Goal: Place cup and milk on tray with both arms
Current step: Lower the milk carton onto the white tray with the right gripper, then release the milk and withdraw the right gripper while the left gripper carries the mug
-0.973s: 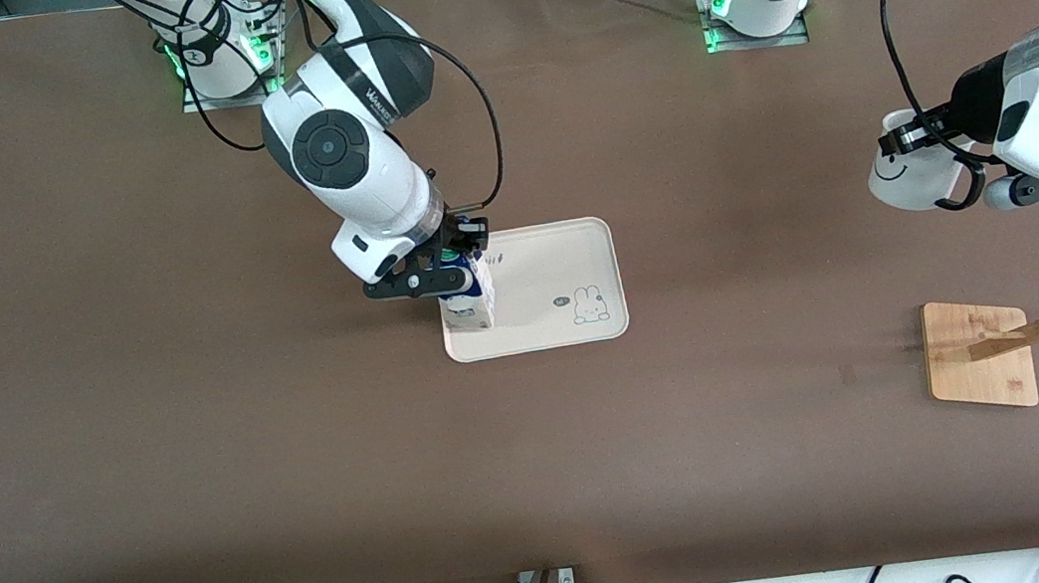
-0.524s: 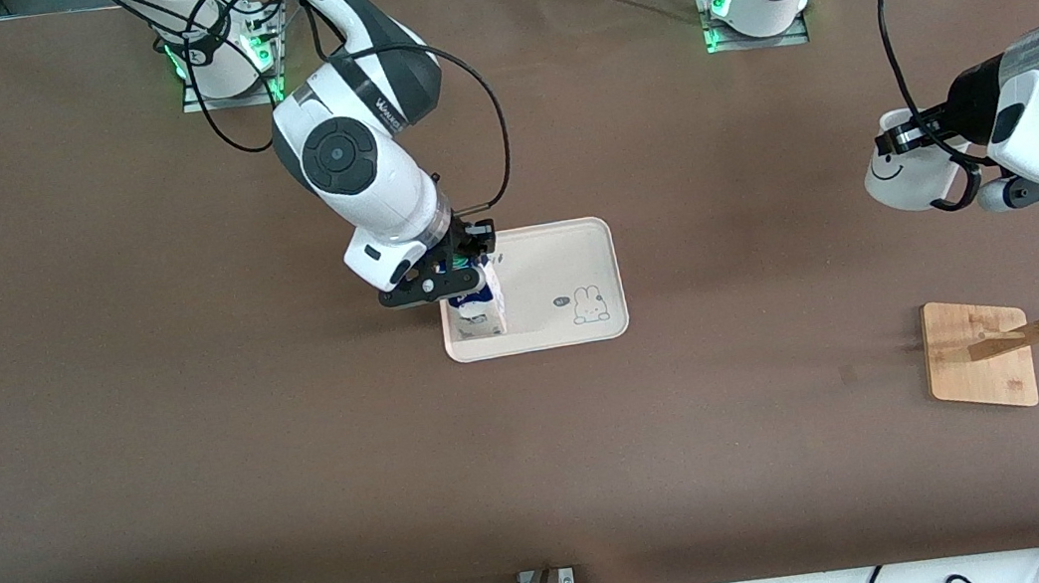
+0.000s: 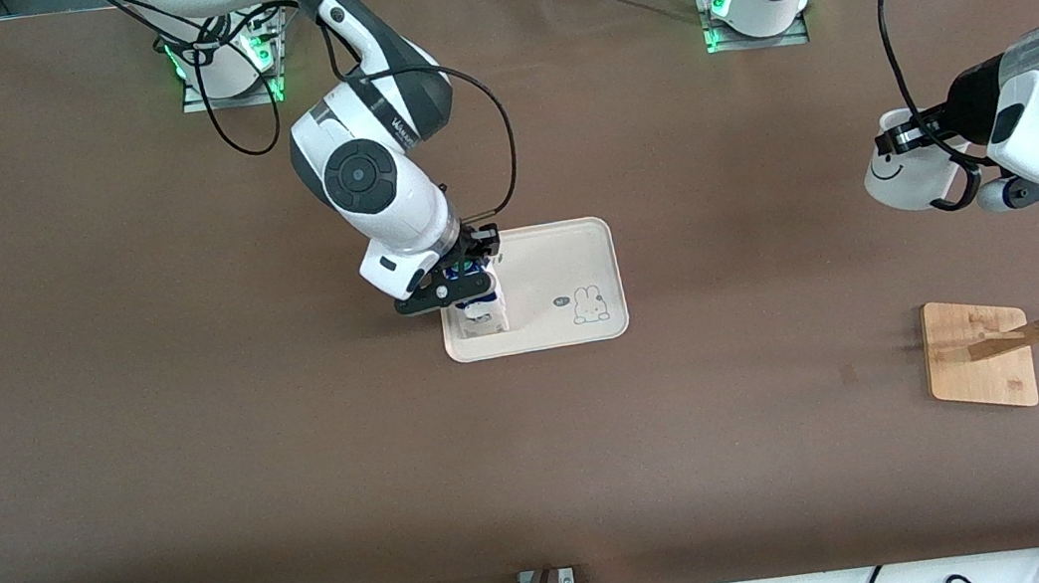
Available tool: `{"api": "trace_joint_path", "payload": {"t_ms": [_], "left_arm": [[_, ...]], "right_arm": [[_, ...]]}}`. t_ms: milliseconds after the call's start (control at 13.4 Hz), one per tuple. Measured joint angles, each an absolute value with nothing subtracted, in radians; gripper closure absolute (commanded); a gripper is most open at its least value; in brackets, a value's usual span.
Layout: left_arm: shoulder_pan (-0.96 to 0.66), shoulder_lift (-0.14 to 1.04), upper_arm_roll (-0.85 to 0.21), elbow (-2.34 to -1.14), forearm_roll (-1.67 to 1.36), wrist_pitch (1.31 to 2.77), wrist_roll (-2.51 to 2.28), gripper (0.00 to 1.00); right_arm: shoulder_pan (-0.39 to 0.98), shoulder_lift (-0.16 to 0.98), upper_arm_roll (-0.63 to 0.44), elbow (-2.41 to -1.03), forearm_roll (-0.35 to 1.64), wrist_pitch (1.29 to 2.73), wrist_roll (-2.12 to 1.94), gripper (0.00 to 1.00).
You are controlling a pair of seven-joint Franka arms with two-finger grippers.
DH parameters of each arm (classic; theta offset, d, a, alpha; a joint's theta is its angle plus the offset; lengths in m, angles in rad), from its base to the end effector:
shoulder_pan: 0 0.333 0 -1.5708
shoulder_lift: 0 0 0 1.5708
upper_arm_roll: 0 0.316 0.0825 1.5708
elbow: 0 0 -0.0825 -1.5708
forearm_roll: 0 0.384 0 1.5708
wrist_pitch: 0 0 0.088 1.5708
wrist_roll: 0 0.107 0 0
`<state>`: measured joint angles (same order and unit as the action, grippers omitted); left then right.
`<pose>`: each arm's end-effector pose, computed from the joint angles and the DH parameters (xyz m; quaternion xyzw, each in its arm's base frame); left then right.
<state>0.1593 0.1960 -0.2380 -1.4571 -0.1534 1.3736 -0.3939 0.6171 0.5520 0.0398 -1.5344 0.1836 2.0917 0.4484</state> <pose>0.5837 -0.0519 0.5556 0.9744 0.1492 -0.1554 0.0649 0.5512 0.4311 0.3359 -0.9944 -0.0554 0.0450 0.0780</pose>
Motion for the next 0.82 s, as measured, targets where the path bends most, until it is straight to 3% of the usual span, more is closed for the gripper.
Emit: {"api": "trace_joint_path", "payload": {"t_ms": [75,150,599,824], "left_arm": [[0.159,0.196,-0.238,-1.457,-0.153,1.373,-0.394,1.00],[0.159,0.196,-0.238,-1.457,-0.153,1.373,-0.394,1.00],[0.159,0.196,-0.238,-1.456,-0.153,1.373,-0.394,1.00],[0.157,0.197,-0.238,-1.456,-0.153,1.373,-0.394,1.00]], "right_arm": [[0.617,0.557,0.040,-1.534,0.184,2.092,0.448,0.09],[0.617,0.560,0.040,-1.534,0.184,2.092,0.448,0.00],[0.621,0.552,0.041,-1.517,0.184,2.087,0.447,0.00],[0.638,0.478,0.042,-1.491,0.179,2.001,0.447,0.00]]}}
